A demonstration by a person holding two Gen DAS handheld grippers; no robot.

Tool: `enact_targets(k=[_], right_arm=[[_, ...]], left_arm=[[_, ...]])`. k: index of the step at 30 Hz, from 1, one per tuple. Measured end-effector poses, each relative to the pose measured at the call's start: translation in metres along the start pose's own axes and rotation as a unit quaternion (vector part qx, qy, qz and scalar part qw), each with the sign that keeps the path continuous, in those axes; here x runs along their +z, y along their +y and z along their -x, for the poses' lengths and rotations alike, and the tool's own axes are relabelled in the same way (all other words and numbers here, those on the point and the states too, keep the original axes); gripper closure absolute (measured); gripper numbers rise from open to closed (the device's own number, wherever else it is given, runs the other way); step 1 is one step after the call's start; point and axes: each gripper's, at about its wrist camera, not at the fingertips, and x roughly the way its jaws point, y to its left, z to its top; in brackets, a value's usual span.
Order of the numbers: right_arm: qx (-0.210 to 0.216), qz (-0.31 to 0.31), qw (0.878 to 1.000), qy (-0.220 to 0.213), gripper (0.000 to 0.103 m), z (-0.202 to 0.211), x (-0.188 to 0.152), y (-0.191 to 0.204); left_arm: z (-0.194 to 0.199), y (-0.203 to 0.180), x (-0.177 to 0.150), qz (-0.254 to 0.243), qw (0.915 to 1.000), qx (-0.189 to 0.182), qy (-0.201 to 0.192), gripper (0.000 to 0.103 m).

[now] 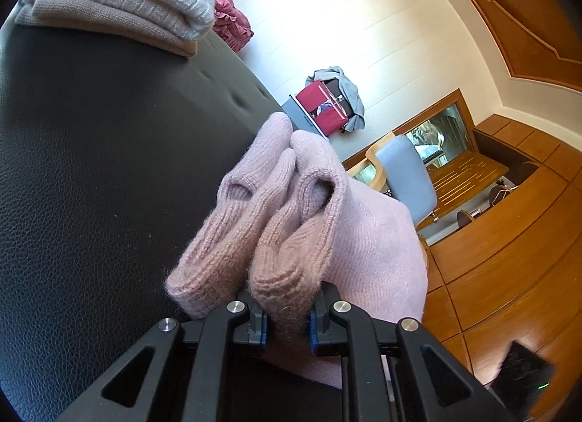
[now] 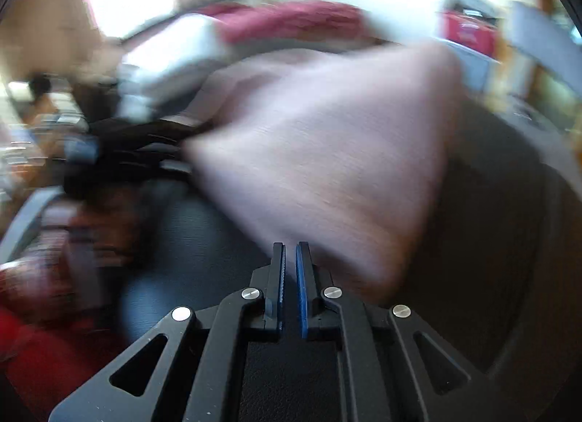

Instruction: Fold clothes

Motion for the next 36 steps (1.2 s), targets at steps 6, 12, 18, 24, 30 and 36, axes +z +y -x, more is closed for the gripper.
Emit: enact_targets(k=[6, 12, 18, 24, 30, 36], right_arm=[[-0.137, -0.058, 0.982, -0.115, 0.086, 0.019, 0.057, -0.035], [-0.170, -0.099, 0.977, -0.084, 0.084, -0.049, 0.104, -0.088], [-0.198, -0.018, 0.979, -0.036, 0.069, -0.096, 0.112, -0.080], [-0.249, 0.048, 0.963, -0.091, 0.069, -0.095, 0.091, -0.064], [-0.250, 0.066, 0.960, -0.109, 0.063, -0.090, 0.089, -0.056], [-0.247, 0.091, 0.958, -0.113, 0.048, -0.098, 0.093, -0.042]], left_arm=[[0.010, 0.015, 0.000, 0.014, 0.9990, -0.040, -0.011, 0.088], [0.013, 0.019, 0.001, 0.018, 0.9983, -0.053, -0.016, 0.088], [0.016, 0.025, 0.003, 0.030, 0.9959, -0.082, -0.025, 0.088], [0.033, 0.035, 0.004, 0.054, 0.9952, -0.077, -0.029, 0.088], [0.064, 0.026, 0.004, 0.035, 0.9969, -0.029, -0.064, 0.088], [0.076, -0.034, 0.034, -0.036, 0.9918, -0.038, -0.117, 0.089]])
